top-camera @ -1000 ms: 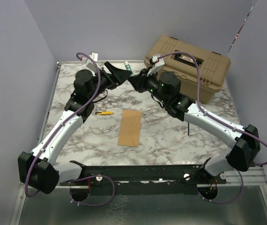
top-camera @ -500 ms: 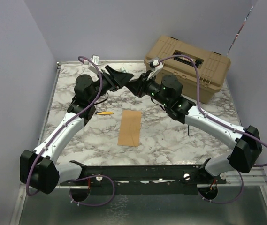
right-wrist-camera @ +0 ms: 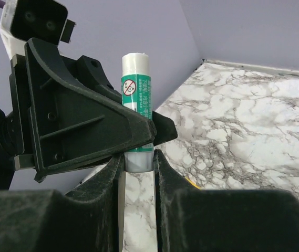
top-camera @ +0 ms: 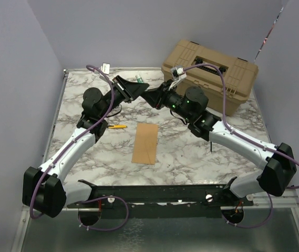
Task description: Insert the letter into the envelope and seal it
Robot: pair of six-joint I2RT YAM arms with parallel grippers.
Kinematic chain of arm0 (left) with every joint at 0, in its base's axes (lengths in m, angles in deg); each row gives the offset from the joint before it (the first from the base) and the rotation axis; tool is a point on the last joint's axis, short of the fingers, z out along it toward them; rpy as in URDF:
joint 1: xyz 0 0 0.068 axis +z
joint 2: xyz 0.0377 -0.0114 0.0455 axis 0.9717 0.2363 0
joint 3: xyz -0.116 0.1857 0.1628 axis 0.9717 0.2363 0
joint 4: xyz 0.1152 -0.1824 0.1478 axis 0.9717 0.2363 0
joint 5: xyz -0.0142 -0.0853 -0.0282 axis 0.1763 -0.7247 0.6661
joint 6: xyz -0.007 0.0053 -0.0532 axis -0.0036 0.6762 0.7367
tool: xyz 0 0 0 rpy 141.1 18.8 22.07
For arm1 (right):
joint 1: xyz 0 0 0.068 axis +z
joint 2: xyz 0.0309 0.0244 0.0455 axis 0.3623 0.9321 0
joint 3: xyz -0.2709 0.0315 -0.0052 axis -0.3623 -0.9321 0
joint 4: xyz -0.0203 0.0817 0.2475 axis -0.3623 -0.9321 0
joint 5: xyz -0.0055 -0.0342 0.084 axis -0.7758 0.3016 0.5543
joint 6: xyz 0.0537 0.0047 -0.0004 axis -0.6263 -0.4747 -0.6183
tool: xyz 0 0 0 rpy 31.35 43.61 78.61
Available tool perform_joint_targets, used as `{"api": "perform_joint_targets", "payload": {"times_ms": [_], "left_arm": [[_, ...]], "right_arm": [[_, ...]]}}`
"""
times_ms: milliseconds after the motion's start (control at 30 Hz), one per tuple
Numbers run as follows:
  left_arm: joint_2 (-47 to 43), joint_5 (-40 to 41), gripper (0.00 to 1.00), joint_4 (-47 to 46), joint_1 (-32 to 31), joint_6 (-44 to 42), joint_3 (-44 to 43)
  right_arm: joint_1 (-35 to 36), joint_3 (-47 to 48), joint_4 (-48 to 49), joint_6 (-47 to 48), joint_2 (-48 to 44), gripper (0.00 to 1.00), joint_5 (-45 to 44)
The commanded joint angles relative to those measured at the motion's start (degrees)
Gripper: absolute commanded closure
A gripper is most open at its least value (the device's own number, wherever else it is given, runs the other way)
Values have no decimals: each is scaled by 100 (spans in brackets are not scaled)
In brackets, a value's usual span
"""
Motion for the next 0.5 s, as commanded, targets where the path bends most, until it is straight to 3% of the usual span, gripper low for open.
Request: {"api": "perform_joint_targets", "payload": {"times_ms": [0,33,100,233,300,467], "left_arm": [[-73,-267,86,-360,-32,-66,60],[-66,-283,96,-359,-31,-134,59],[-78,-310,100,-359,-33,-330,65],[-105,-248,100,241,-9,-1089,-142],[-141,-43,100,831,-5,-1720,-329],[-129,775,100,2100,-6,-2839,-671]], "right_arm": [[-46,-25,301,-254,-100,100,183],[-47,-1,215,-256,-91,99,150],[-62,66,-73,-240,-70,96,73],[-73,103,-886,18,-143,51,21],[-74,-178,-953,139,-356,36,15],[-134,-466,-1792,258,-800,27,-262]]}}
